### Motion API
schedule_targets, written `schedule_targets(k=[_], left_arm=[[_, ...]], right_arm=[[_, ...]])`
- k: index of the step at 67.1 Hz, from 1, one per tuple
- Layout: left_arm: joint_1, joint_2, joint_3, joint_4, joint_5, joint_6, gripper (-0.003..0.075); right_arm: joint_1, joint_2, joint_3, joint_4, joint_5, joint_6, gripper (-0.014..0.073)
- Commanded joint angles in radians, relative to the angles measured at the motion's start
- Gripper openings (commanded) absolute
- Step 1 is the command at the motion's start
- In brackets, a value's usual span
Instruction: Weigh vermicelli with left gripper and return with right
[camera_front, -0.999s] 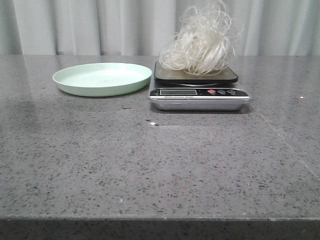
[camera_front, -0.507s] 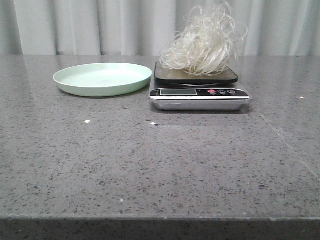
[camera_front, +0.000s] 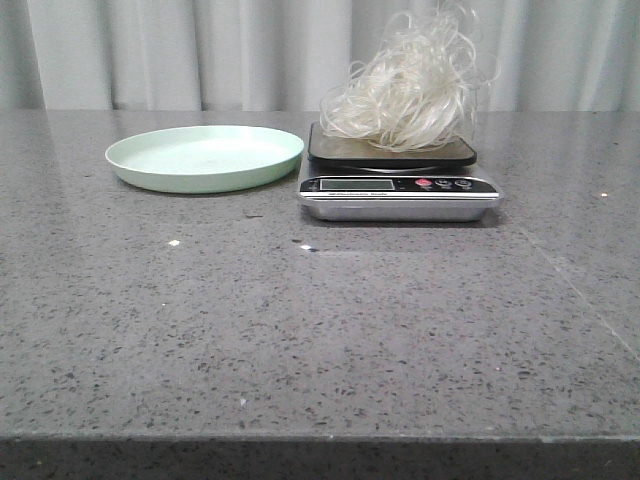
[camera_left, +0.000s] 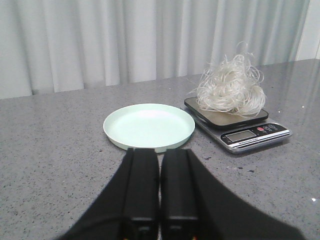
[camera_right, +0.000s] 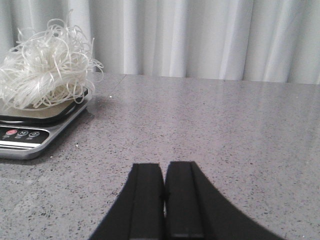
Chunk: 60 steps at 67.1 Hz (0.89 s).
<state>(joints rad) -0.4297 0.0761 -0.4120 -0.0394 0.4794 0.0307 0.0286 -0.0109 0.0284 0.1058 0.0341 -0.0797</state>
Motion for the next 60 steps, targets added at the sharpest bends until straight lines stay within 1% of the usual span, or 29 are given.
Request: schedule_targets(k=[1, 17, 26, 29, 35, 38, 44, 48, 55, 60], left_arm=[[0.001, 0.013, -0.017, -0.004, -0.096, -0.01, 0.0134], [0.001, 0.013, -0.016, -0.017, -0.098, -0.01, 0.0134], [0.001, 0.013, -0.016, -0.019, -0.098, -0.01, 0.0134], [0.001, 0.013, -0.016, -0.019, -0.098, -0.01, 0.0134], [0.001, 0.013, -0.016, -0.019, -0.098, -0.01, 0.0134], [0.001, 0.013, -0.016, -0.021, -0.098, -0.01, 0.0134], [0.001, 0.013, -0.016, -0.021, -0.103, -0.01, 0.0134], [0.001, 0.013, -0.016, -0.023, -0.106, -0.01, 0.0134], [0.001, 0.013, -0.014, -0.023, -0.107, -0.01, 0.0134], [0.001, 0.013, -0.012, -0.023, -0.109, -0.01, 0.0134]], right_arm=[[-0.004, -0.016, -0.009, -0.009, -0.087, -0.003, 0.0166], [-0.004, -0.016, -0.009, -0.009, -0.106, -0.003, 0.0166], [-0.002, -0.016, -0.019, 0.012, -0.224, -0.002, 0.0166], [-0.002, -0.016, -0.034, 0.021, -0.22, -0.002, 0.0166], [-0.002, 0.006, -0.109, 0.022, -0.143, -0.003, 0.0166], [-0.002, 0.042, -0.159, 0.015, -0.087, -0.003, 0.0166], [-0.002, 0.14, -0.246, 0.012, -0.034, -0.003, 0.0166], [-0.001, 0.221, -0.308, 0.019, -0.024, -0.002, 0.0166], [-0.001, 0.322, -0.37, 0.045, -0.009, -0.002, 0.0166], [-0.001, 0.384, -0.389, 0.046, -0.044, -0.002, 0.0166]])
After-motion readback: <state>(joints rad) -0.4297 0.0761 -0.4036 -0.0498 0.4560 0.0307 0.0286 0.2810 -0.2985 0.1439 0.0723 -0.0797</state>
